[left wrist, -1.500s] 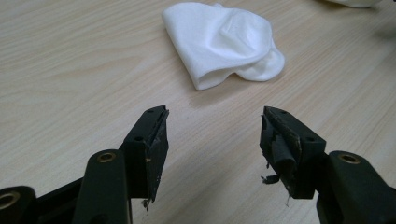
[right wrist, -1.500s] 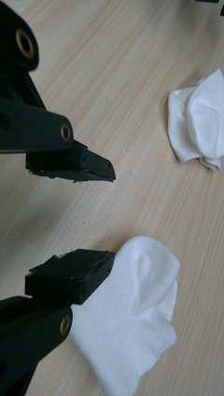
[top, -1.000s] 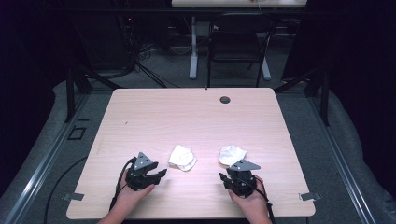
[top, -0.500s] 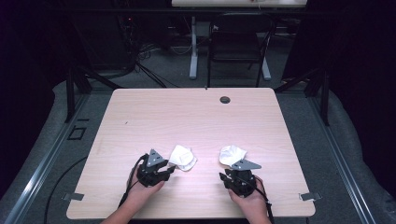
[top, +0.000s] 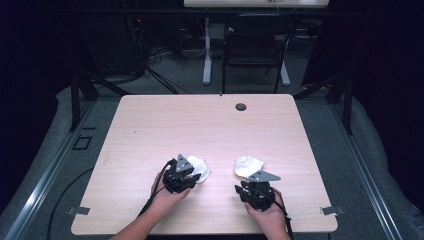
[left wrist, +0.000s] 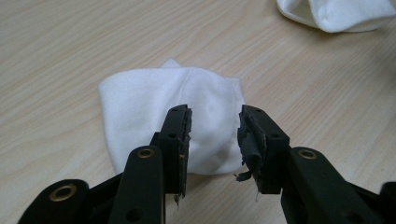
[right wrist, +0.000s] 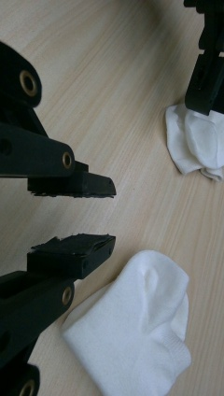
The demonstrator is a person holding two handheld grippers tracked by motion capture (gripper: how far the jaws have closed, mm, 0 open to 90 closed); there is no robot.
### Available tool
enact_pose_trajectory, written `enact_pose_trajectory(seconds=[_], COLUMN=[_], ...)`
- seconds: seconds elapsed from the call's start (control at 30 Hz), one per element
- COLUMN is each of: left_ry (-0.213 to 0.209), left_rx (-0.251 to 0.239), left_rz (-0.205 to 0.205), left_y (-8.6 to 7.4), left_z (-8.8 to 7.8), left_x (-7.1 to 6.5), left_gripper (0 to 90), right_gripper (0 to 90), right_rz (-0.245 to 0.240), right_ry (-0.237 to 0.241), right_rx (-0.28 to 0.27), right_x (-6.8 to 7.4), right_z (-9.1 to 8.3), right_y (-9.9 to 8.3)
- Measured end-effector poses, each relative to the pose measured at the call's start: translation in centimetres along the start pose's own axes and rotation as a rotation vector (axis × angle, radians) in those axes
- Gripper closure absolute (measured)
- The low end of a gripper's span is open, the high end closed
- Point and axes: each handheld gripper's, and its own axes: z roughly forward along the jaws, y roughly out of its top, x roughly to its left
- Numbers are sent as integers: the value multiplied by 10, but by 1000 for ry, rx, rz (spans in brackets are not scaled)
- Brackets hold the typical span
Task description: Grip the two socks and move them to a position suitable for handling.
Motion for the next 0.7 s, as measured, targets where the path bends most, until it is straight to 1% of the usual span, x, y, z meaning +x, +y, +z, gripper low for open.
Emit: enact_pose_trajectory(seconds=[0.17,0.23,0.3,0.33,0.43,0.47,0.5,0.53,0.7], left_ry=[1,2,-8,-4,-9,-8,-6,-9,-7], left_rx=[26,27,30,31,32,32,29,30,26], left_rz=[24,8,-7,-2,8,17,20,32,35], left_y=[-2,-3,-3,-3,-4,-4,-5,-5,-5], left_z=[9,12,14,14,16,16,16,16,16], left_x=[-1,-1,0,1,1,0,-1,-1,-2], left_gripper=[653,685,701,711,758,758,772,787,821], right_gripper=[699,699,699,699,700,700,701,701,701], right_rz=[-2,-1,0,-1,-5,-5,-3,-2,4], right_ry=[-1,4,5,3,4,5,7,8,8], right_rx=[3,5,4,6,5,5,4,5,0], right_x=[-1,-1,0,0,0,0,0,0,0], right_z=[-1,-1,-1,-1,0,0,0,0,0], right_y=[0,1,1,1,1,1,1,1,1])
